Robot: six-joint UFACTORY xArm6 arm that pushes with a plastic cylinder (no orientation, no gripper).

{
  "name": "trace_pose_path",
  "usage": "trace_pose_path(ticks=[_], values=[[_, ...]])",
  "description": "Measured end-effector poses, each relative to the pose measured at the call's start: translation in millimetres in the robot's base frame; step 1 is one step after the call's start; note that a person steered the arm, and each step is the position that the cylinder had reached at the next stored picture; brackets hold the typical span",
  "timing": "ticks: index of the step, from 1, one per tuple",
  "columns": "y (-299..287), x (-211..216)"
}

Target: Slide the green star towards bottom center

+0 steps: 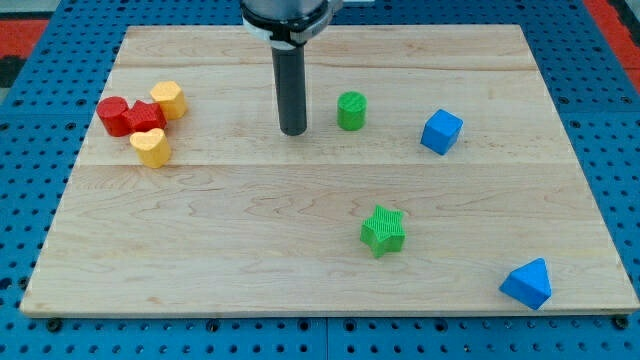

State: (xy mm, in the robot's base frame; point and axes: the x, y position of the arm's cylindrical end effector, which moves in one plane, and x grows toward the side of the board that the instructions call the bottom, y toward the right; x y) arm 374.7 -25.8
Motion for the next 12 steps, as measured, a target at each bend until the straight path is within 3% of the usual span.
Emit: trace_pose_path(ticks=[1,2,3,6,7,8,9,11,12], values=[[87,-33],[136,-13],[45,2],[8,20],[-44,20],[-66,78],[-30,150],[27,244],[97,227]])
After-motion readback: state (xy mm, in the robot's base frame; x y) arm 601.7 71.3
